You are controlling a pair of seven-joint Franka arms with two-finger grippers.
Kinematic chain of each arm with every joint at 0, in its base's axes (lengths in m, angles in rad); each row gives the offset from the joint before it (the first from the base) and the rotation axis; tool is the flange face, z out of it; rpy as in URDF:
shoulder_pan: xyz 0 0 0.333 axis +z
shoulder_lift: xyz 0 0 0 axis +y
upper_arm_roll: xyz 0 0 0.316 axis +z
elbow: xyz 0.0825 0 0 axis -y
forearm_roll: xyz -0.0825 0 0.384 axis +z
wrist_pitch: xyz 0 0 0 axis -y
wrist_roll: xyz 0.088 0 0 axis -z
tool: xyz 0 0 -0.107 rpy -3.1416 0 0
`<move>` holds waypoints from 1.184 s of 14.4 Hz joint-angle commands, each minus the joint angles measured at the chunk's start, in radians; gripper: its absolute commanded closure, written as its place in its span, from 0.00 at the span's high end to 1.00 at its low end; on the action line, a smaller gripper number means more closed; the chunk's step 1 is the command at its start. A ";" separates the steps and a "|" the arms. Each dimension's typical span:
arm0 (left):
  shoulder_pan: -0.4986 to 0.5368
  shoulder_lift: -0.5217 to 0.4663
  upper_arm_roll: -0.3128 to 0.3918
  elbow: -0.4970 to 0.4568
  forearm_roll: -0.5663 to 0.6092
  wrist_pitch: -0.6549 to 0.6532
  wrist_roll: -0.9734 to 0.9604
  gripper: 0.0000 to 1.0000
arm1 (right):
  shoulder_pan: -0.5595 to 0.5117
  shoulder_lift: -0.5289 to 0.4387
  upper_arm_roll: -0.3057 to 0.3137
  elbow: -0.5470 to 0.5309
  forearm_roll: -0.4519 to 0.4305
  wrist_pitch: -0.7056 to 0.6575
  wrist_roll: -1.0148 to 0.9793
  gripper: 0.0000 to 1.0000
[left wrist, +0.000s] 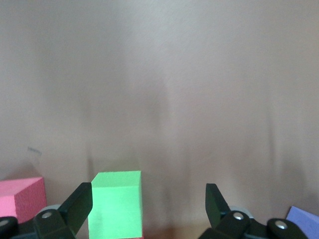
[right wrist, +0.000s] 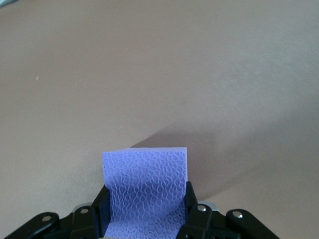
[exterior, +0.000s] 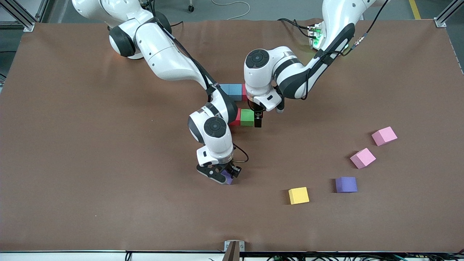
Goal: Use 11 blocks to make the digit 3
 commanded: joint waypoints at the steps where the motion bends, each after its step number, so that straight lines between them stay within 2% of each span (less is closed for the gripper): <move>1: 0.025 -0.001 -0.005 0.054 0.001 -0.060 0.093 1.00 | -0.004 -0.049 -0.008 0.003 -0.012 -0.077 0.200 0.00; 3: 0.065 0.002 -0.005 0.076 0.001 -0.061 0.188 1.00 | -0.004 -0.079 -0.009 0.001 -0.015 -0.137 0.308 0.00; 7: 0.150 0.007 -0.004 0.117 0.001 -0.080 0.426 1.00 | 0.008 -0.120 -0.015 -0.005 -0.020 -0.151 0.542 0.00; 13: 0.261 0.064 -0.001 0.256 0.001 -0.146 0.819 1.00 | 0.009 -0.143 -0.014 -0.016 -0.016 -0.183 0.632 0.00; 17: 0.361 0.094 -0.001 0.318 -0.001 -0.146 1.142 1.00 | 0.058 -0.159 -0.017 -0.049 -0.020 -0.182 0.766 0.00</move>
